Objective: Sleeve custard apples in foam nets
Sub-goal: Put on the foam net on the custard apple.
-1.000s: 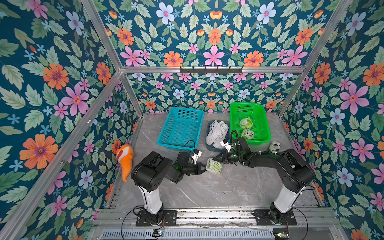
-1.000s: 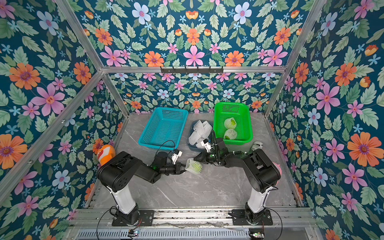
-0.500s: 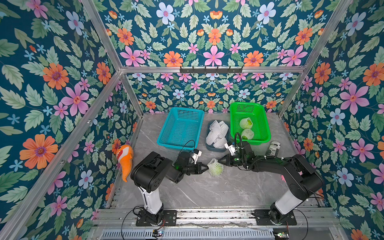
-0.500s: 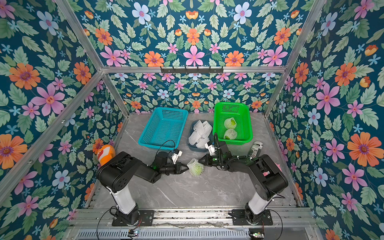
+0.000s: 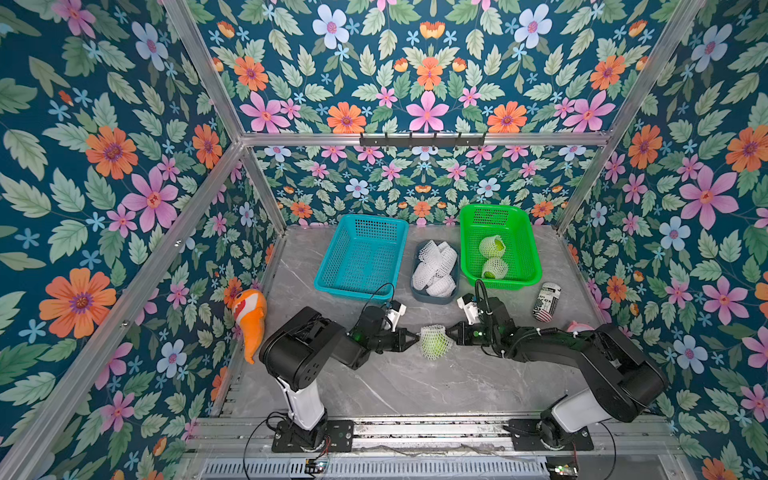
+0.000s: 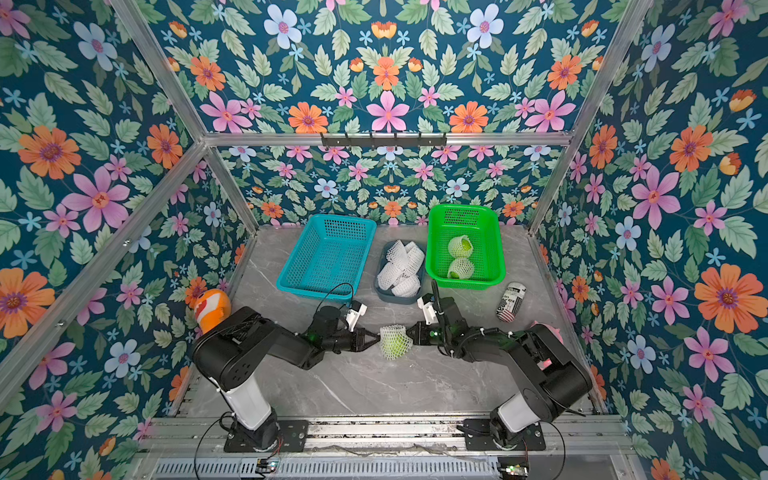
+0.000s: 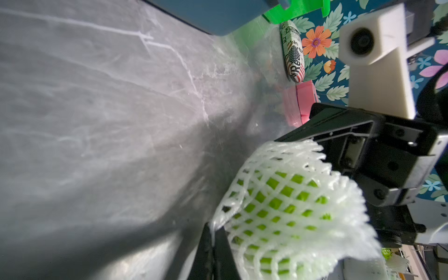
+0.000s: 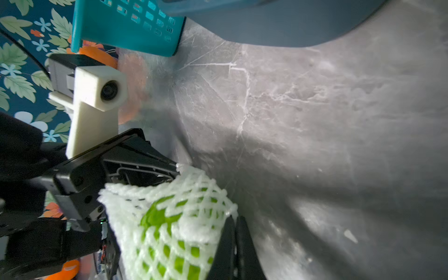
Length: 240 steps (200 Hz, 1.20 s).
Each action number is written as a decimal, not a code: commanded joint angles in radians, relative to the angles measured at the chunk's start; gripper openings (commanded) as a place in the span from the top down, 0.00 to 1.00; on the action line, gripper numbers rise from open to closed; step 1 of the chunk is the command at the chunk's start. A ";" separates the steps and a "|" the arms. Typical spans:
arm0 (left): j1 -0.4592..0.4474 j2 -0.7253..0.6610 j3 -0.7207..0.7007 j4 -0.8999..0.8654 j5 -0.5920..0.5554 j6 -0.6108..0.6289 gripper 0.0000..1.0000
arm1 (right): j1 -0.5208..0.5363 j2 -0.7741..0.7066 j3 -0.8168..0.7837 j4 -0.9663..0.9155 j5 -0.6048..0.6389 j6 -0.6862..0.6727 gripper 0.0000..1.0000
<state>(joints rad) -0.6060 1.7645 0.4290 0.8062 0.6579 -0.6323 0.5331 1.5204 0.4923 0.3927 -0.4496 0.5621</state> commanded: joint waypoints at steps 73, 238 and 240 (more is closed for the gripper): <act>-0.024 -0.028 -0.027 -0.117 -0.090 0.019 1.00 | 0.085 0.010 -0.071 0.114 0.146 0.031 1.00; -0.024 -0.085 -0.016 -0.139 -0.084 0.010 1.00 | 0.057 -0.091 -0.030 0.055 0.159 0.093 0.68; -0.024 -0.084 -0.016 -0.139 -0.083 0.010 1.00 | 0.054 -0.095 -0.030 0.054 0.158 0.093 0.68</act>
<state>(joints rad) -0.6308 1.6863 0.4095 0.7010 0.5785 -0.6464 0.5999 1.4559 0.4507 0.5026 -0.3107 0.6617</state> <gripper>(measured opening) 0.049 0.306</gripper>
